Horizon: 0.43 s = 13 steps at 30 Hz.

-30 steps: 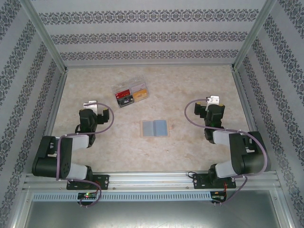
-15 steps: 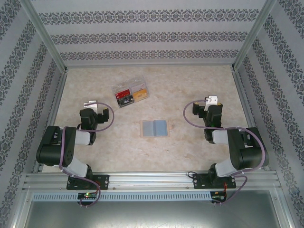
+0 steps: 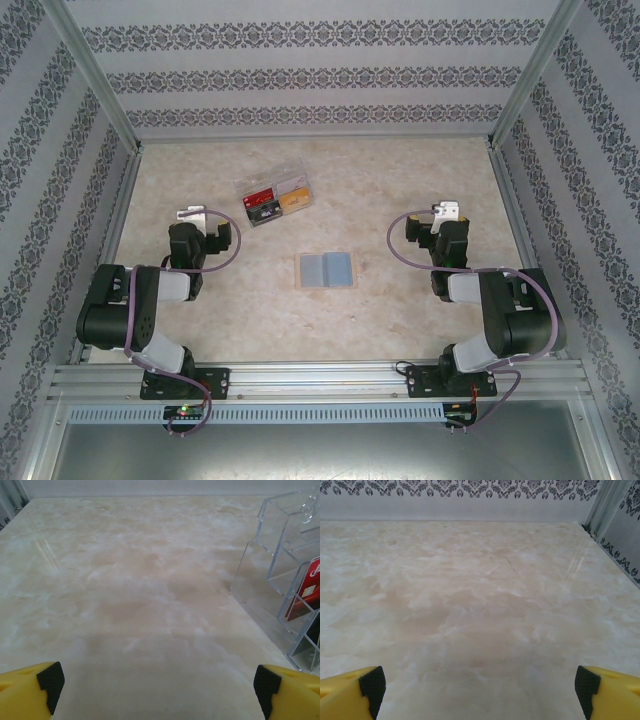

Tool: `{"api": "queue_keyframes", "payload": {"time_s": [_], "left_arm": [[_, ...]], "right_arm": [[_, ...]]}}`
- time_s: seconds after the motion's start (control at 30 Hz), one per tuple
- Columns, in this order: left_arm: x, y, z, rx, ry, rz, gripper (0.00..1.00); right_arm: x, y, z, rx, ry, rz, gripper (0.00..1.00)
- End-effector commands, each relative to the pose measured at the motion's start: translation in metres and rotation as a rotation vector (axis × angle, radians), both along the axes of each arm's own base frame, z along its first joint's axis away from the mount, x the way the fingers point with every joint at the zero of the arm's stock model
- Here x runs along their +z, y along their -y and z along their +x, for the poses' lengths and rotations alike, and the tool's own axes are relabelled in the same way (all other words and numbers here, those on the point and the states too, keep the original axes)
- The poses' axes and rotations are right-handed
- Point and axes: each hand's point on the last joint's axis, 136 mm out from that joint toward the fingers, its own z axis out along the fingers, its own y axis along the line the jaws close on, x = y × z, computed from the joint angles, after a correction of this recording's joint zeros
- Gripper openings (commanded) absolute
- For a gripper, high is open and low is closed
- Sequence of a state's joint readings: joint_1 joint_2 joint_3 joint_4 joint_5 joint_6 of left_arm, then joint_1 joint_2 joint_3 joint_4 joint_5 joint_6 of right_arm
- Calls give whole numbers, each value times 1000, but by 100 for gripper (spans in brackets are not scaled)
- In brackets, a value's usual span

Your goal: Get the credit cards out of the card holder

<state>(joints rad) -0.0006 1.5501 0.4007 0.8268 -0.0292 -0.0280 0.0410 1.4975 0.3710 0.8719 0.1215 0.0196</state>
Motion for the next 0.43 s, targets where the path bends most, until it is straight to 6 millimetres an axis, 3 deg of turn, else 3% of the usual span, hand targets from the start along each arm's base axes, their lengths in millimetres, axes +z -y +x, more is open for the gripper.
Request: {"api": "queue_keyframes", "payload": {"time_s": [0.0, 0.4], "left_arm": [[2, 3, 4, -24, 2, 7, 99], [1, 3, 4, -26, -3, 7, 99]], "right_arm": [[7, 0, 5, 4, 25, 16, 98], [6, -1, 5, 7, 25, 17, 98]]}}
